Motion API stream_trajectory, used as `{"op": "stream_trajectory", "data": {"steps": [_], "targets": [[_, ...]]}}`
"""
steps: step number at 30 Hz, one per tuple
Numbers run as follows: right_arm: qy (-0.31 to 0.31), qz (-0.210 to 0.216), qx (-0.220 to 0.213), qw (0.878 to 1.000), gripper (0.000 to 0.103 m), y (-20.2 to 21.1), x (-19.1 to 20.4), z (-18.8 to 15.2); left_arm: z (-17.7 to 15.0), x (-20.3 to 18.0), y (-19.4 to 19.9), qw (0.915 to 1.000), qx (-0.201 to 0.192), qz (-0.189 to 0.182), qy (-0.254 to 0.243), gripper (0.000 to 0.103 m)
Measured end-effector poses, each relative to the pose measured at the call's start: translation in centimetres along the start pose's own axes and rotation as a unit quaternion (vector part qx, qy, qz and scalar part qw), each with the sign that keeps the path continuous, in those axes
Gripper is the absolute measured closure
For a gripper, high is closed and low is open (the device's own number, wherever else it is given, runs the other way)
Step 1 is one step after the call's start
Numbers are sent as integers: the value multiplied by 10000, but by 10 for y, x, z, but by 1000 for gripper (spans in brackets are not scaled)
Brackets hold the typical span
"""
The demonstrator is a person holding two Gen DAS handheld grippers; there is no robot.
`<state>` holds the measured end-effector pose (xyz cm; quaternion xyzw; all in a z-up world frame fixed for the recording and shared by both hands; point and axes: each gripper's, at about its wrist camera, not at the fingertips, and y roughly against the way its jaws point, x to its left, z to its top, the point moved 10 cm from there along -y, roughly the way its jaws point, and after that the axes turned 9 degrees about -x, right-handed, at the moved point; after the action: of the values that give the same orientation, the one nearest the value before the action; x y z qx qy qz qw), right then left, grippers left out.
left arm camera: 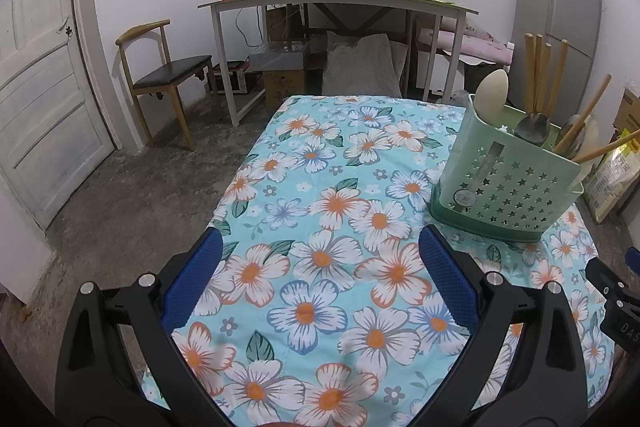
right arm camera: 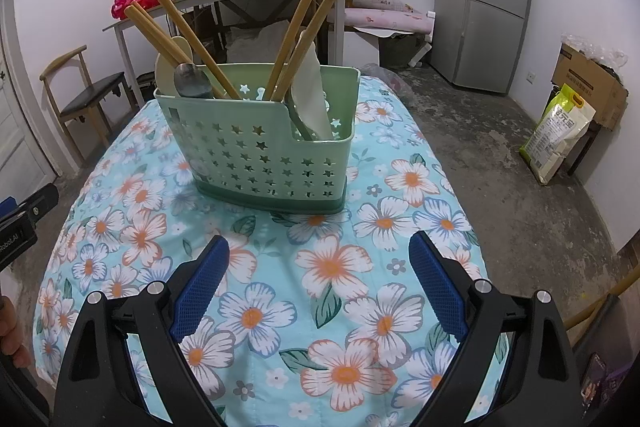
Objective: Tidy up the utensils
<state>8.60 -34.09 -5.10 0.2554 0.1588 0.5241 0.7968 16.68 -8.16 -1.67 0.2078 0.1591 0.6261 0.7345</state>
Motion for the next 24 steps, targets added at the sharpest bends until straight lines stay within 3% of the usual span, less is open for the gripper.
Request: {"op": "stream_trajectory", "data": {"steps": [24], "targets": [[-10, 9, 27, 10000, 14, -2, 0, -3, -1, 0, -1, 10000, 16, -7, -3, 8]]}}
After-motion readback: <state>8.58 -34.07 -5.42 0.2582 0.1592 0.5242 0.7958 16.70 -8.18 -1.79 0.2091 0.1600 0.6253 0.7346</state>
